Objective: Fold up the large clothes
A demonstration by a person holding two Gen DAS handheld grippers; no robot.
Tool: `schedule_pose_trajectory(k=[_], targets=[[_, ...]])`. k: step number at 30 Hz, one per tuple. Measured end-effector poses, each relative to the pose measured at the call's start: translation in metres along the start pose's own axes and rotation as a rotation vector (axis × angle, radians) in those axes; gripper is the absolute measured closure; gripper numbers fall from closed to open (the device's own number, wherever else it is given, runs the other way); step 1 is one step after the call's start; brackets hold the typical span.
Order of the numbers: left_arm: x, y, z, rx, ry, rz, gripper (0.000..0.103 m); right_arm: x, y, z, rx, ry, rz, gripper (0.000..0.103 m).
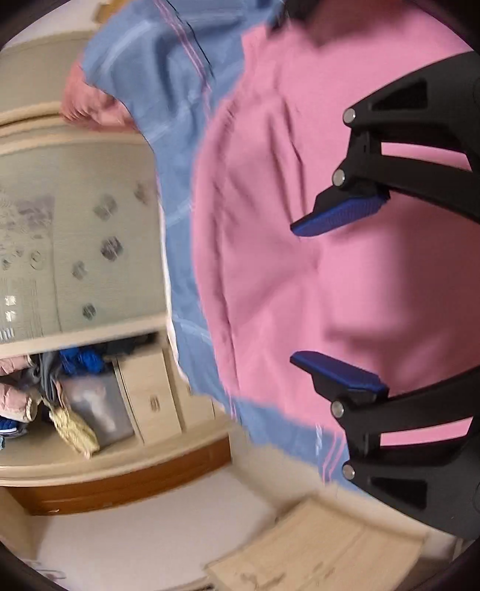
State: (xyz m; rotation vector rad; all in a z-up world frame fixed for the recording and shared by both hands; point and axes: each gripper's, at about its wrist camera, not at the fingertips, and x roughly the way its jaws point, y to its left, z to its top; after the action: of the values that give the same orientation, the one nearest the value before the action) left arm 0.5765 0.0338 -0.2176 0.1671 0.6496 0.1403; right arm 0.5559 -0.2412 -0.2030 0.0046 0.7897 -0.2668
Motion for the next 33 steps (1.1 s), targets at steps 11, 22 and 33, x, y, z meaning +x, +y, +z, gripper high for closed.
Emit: schedule_pose_trajectory(k=[11,22,33], targets=[[0.061,0.028,-0.031,-0.126,0.150,0.026,0.032,0.061,0.006,-0.044,-0.020,0.075,-0.077,0.022],[-0.171,0.027,-0.071,-0.155,-0.145,-0.020,0.003,-0.203,0.011,-0.077,-0.027,-0.317,0.148,0.005],[-0.330,0.040,-0.099,-0.139,-0.222,-0.032,0.002,-0.347,0.009,-0.126,-0.039,-0.377,0.165,0.001]])
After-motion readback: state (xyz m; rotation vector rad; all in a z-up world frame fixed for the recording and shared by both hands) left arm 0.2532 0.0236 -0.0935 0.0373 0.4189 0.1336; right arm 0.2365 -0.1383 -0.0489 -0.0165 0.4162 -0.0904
